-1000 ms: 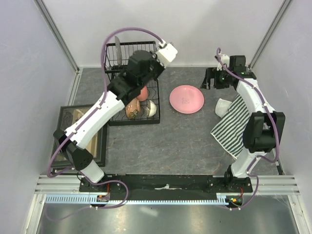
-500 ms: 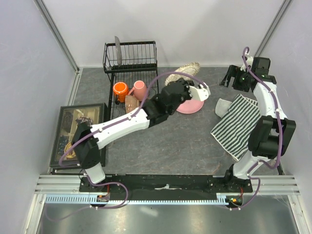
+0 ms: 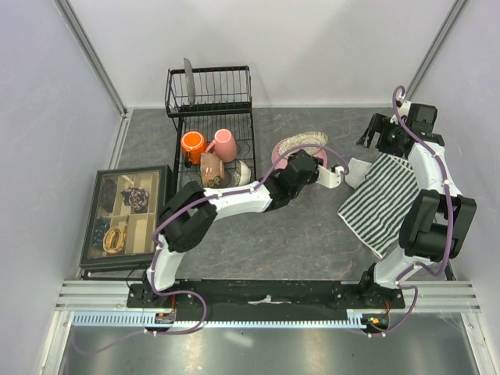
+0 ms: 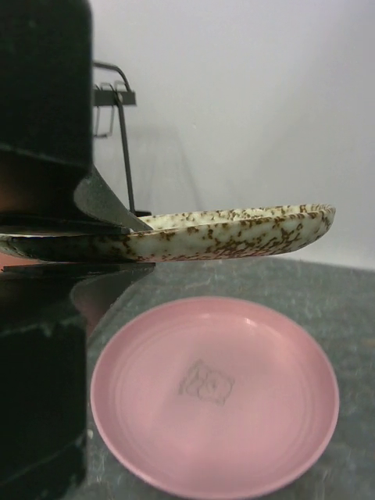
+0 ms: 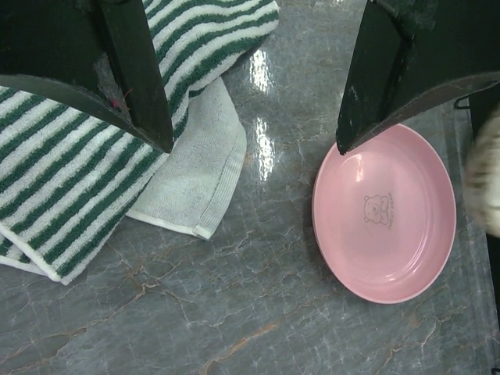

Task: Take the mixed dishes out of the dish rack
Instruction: Place the plate at the center of the board.

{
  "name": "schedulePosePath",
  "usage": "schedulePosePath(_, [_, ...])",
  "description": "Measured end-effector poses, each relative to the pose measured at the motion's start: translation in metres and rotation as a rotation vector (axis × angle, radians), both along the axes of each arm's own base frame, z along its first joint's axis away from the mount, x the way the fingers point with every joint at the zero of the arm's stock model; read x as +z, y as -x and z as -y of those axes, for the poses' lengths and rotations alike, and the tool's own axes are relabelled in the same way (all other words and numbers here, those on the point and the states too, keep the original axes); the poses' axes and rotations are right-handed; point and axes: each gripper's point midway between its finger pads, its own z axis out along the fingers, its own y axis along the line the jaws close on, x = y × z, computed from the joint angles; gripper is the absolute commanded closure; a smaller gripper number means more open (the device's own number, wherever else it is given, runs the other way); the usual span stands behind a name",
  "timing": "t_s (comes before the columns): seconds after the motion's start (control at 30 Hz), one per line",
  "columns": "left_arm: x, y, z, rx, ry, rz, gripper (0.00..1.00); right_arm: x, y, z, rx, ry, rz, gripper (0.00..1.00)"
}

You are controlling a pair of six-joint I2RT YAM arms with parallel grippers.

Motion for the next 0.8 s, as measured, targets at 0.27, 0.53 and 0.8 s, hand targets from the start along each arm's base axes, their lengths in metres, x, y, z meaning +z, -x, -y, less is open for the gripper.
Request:
schedulePosePath(0.27, [-0.083,-0.007,0.014,-0.028,-0.116,-0.037,0.99,-0.008,0.002,0.004,-0.007,-0.007,-0.003,0.07])
schedulePosePath(0.53, [-0.109,-0.017,0.03,-0.035,-0.139,-0.042,0.98,-0.012,0.006,0.008,-0.01,-0.038,-0.009,0.07])
schedulePosePath(0.8, [-0.084,-0.027,0.049,-0.047,-0.087,-0.013,0.88,-0.013,0.008,0.009,-0.004,-0.069,-0.005,0.07])
